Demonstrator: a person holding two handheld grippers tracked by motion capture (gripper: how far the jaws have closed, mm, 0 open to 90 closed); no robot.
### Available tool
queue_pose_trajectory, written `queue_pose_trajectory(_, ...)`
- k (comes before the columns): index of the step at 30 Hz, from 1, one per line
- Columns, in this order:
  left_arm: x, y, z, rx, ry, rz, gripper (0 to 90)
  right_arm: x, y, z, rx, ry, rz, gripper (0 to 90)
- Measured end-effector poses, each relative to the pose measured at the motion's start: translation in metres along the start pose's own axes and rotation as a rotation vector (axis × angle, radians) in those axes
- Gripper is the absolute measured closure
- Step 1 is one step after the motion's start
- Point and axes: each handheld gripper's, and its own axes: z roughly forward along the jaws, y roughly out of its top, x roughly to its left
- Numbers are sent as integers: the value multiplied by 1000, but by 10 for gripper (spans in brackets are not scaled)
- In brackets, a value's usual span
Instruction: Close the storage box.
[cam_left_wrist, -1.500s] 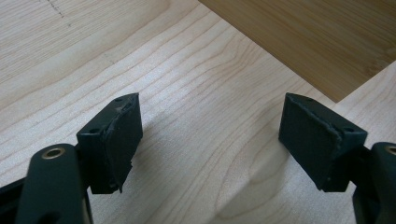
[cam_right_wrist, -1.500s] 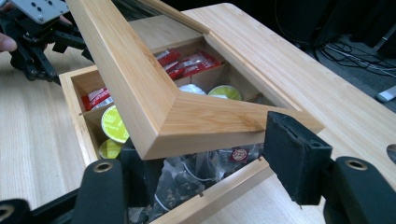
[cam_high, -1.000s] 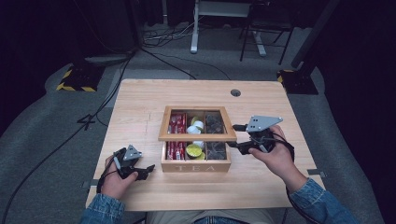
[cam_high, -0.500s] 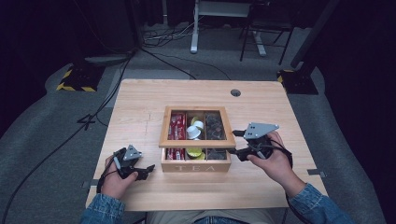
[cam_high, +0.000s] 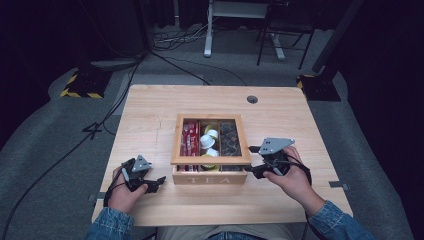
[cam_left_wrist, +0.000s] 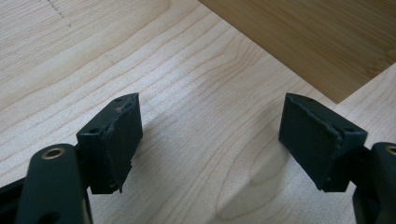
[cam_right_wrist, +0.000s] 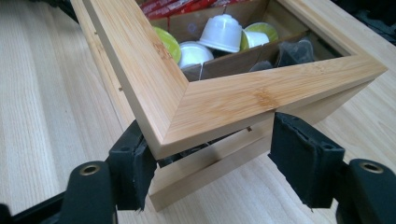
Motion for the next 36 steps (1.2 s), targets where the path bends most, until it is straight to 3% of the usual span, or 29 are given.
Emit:
queue_pose_trajectory(33, 1, 2, 2, -1, 0, -1, 218, 8, -10, 13, 136, 72, 42, 344)
queue_pose_trajectory(36, 1, 2, 2, -3, -3, -4, 218, 7, -11, 14, 149, 78, 49, 281)
